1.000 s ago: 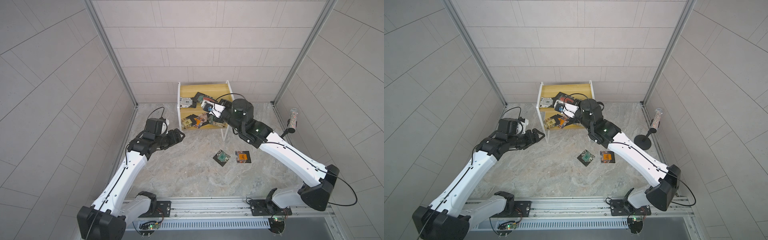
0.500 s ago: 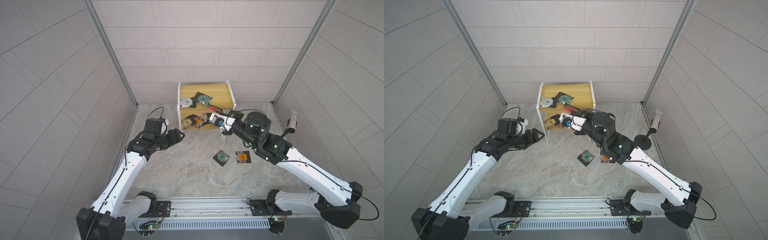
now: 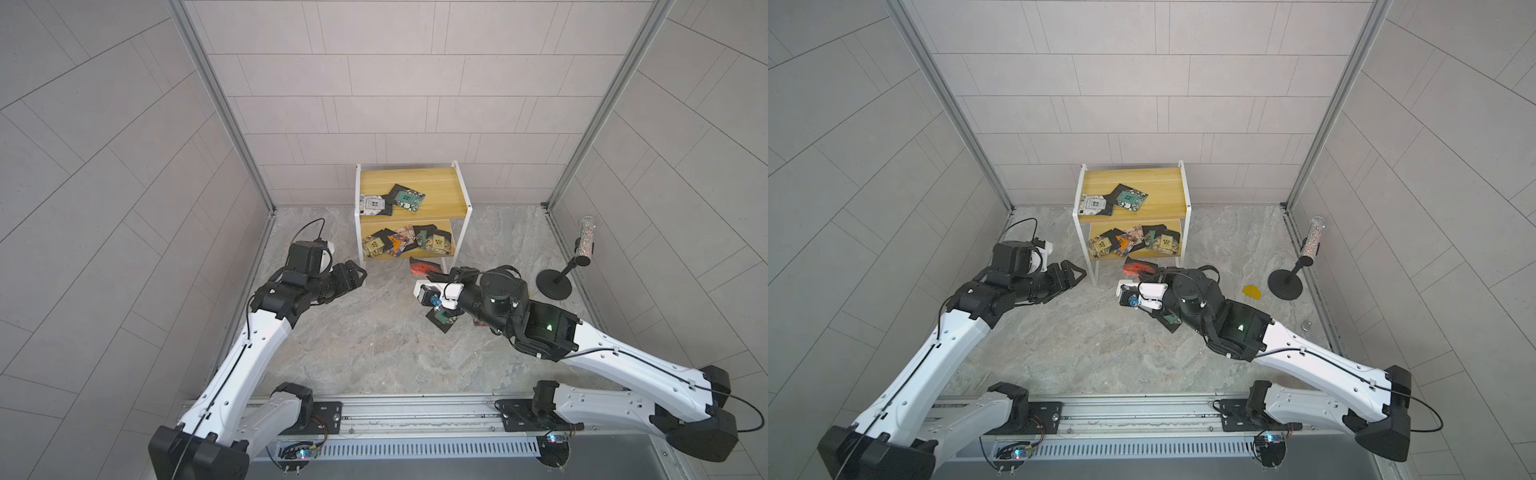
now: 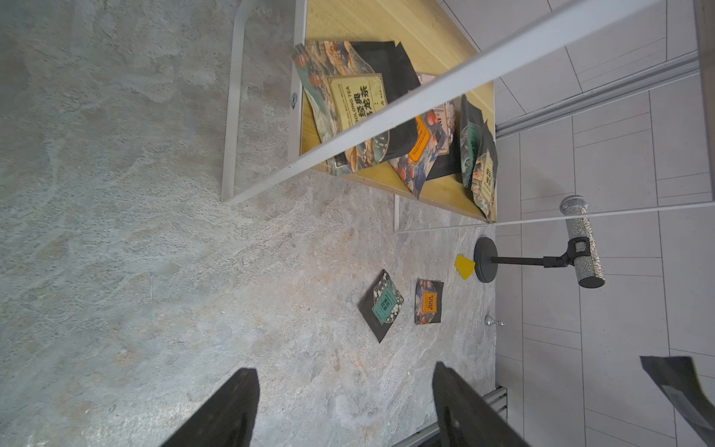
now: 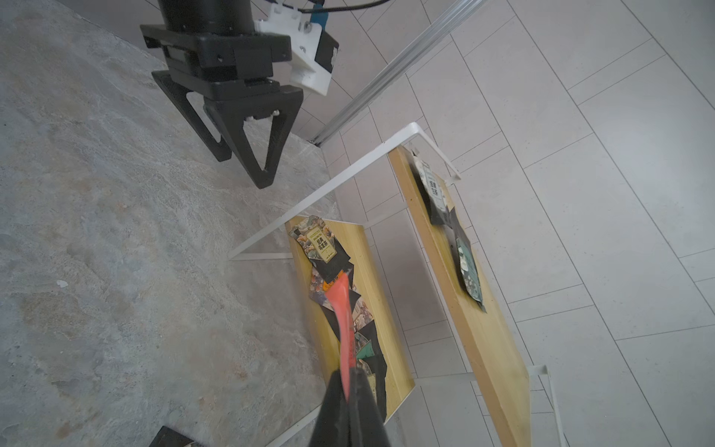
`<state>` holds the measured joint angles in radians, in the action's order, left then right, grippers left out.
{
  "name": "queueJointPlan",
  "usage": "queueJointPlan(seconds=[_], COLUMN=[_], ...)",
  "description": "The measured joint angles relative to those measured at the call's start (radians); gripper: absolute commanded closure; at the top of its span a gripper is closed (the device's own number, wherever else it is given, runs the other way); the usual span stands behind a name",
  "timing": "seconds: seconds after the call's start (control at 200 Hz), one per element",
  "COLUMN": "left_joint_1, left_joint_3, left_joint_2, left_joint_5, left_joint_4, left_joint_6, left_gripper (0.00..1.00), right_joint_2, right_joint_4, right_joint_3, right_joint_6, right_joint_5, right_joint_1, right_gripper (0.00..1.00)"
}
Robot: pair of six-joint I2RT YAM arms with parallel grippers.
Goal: Remove the tea bags from the shelf
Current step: Place the tea bag at the center of the board.
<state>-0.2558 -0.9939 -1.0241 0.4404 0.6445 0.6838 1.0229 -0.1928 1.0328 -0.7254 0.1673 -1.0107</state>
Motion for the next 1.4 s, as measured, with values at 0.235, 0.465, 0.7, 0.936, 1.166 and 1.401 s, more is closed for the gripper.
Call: queueJointPlan(seconds=[0.235, 0.465, 0.7, 0.936, 1.166, 1.401], left_joint_1=[0.000, 0.018, 0.059, 0.080, 0.097, 0.114], left_joint_3=[0.031, 0.075, 0.107, 0.135, 0.141, 0.153], left_joint_2=[0.015, 0.020, 0.019, 0.010, 0.006, 0.006], left_joint_5=[-0.021, -0.037, -0.033, -0.019, -0.010, 0.004], left_joint_4=[0.006, 0.010, -0.001, -0.019, -0.029, -0.028], left_joint_6=[-0.003, -0.002, 0.001, 0.001, 0.005, 0.004], left_gripper=[0.22, 0.20, 0.20, 0.20, 0.20, 0.20], right_joint_2=[-0.002, 0.002, 0.062, 0.147, 0.332, 0.472], right_joint_4=[0.006, 0.058, 0.141, 0.283, 0.415, 0.501], right_joint_3=[-0.047, -0.141, -0.248, -0.342, -0.371, -0.369], right_joint_6=[0.031, 0.067, 0.121, 0.175, 0.229, 0.253], right_joint_5=[0.008, 0.013, 0.013, 0.002, -0.005, -0.013], right_joint_1=[-0.013, -0.017, -0.017, -0.017, -0.017, -0.017], right_gripper=[1.00, 1.00, 1.00, 1.00, 1.00, 1.00])
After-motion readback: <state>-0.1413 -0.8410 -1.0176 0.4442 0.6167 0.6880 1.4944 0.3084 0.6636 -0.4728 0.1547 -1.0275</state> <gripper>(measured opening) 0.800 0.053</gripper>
